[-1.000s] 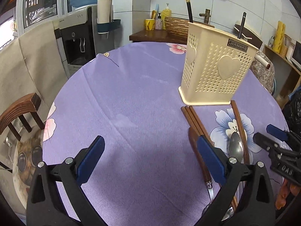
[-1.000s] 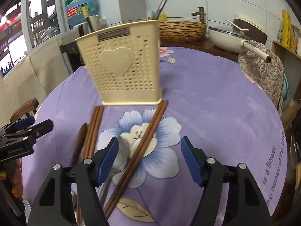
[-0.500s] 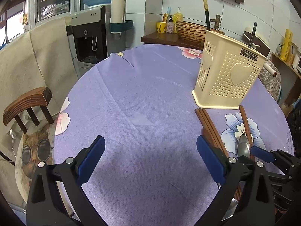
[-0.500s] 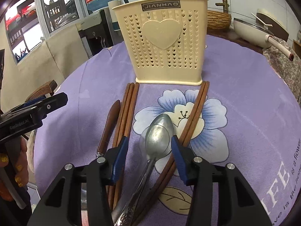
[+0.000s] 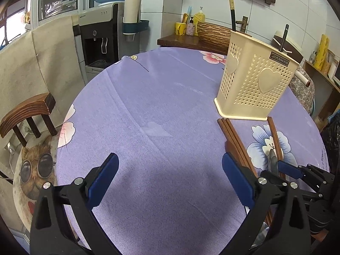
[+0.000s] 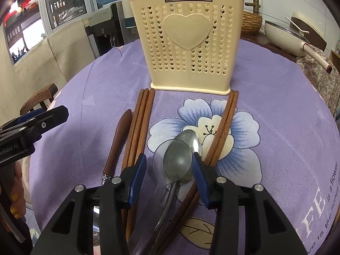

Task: Organize utensils
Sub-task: 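Move the right gripper to the wooden-handled spoon and close on it, then lift the wooden-handled spoon with the right gripper over the holder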

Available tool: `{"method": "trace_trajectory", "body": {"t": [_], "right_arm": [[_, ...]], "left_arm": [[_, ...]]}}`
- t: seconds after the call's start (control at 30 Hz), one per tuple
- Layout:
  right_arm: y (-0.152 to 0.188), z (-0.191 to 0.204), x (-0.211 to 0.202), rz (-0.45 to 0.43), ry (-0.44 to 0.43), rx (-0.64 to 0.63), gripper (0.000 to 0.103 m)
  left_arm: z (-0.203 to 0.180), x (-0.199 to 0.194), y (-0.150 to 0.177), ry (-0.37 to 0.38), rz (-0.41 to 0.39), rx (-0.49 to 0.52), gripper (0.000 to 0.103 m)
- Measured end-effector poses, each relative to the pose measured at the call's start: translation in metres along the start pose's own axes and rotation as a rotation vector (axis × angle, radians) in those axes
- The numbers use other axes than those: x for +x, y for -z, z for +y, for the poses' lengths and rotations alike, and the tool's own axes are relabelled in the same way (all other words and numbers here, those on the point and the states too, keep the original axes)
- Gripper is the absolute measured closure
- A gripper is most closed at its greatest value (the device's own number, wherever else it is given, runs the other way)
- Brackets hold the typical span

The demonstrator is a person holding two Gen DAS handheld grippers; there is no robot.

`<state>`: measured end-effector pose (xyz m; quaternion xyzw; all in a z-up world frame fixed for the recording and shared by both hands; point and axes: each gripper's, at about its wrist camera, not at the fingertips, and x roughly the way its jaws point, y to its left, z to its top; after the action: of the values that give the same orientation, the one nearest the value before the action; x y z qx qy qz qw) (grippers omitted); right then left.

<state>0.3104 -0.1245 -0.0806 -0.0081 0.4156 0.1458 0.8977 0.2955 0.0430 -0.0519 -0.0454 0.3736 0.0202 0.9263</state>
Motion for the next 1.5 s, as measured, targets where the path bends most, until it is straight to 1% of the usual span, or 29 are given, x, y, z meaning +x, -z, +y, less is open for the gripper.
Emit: {"method": "trace_trajectory", "body": {"t": [0.1,0.13,0.2,0.4,0.53,0.57,0.6,0.67,0.77,0.9,0.97,1.0,1.07,1.13,1.27,1.43,1.5], "right_arm": [[-0.002,0.000,0.002,0.006,0.005,-0.002,0.061],[-0.002,0.000,0.002,0.006,0.012,-0.006,0.064],[-0.003,0.002,0.003,0.008,0.028,-0.012,0.068],[-0.004,-0.001,0.002,0.007,0.017,0.001,0.068],[-0.003,-0.002,-0.007,-0.015,0.004,0.002,0.068],[-0.003,-0.004,-0.010,-0.024,-0.001,0.004,0.068],[-0.002,-0.006,-0.013,-0.031,-0.005,0.009,0.068],[-0.002,-0.010,-0.020,-0.043,-0.012,0.019,0.068],[0.000,-0.014,-0.030,-0.071,-0.020,0.031,0.068],[0.002,-0.019,-0.045,-0.100,-0.023,0.042,0.068],[0.003,-0.020,-0.051,-0.114,-0.022,0.041,0.068],[0.004,-0.020,-0.054,-0.121,-0.022,0.040,0.068],[0.004,-0.020,-0.059,-0.133,-0.027,0.041,0.068],[0.006,-0.022,-0.063,-0.140,-0.031,0.044,0.068],[0.007,-0.024,-0.070,-0.160,-0.033,0.045,0.068],[0.008,-0.023,-0.072,-0.168,-0.049,0.042,0.068],[0.009,-0.022,-0.072,-0.170,-0.052,0.041,0.068]], "left_arm": [[0.001,0.000,0.001,-0.001,0.000,-0.003,0.007],[0.001,0.000,0.000,-0.002,0.000,-0.004,0.007],[0.000,0.000,0.001,-0.001,-0.001,-0.001,0.007],[-0.006,0.001,0.001,0.008,0.006,0.016,0.007],[-0.015,0.004,0.001,0.026,0.014,0.043,0.008],[-0.017,0.004,0.001,0.034,0.018,0.049,0.012],[-0.020,0.005,0.001,0.045,0.024,0.054,0.015],[-0.026,0.008,0.001,0.090,0.047,0.060,0.023],[-0.038,0.014,0.001,0.131,0.080,0.082,0.034],[-0.060,0.028,0.003,0.175,0.131,0.124,0.046],[-0.068,0.034,0.003,0.179,0.149,0.133,0.054],[-0.072,0.038,0.003,0.177,0.154,0.140,0.055],[-0.078,0.044,0.003,0.158,0.163,0.155,0.064],[-0.083,0.049,0.003,0.146,0.171,0.166,0.070],[-0.081,0.054,0.002,0.159,0.177,0.135,0.076],[-0.082,0.059,-0.003,0.172,0.195,0.123,0.079],[-0.081,0.061,-0.006,0.186,0.204,0.105,0.083]]}}
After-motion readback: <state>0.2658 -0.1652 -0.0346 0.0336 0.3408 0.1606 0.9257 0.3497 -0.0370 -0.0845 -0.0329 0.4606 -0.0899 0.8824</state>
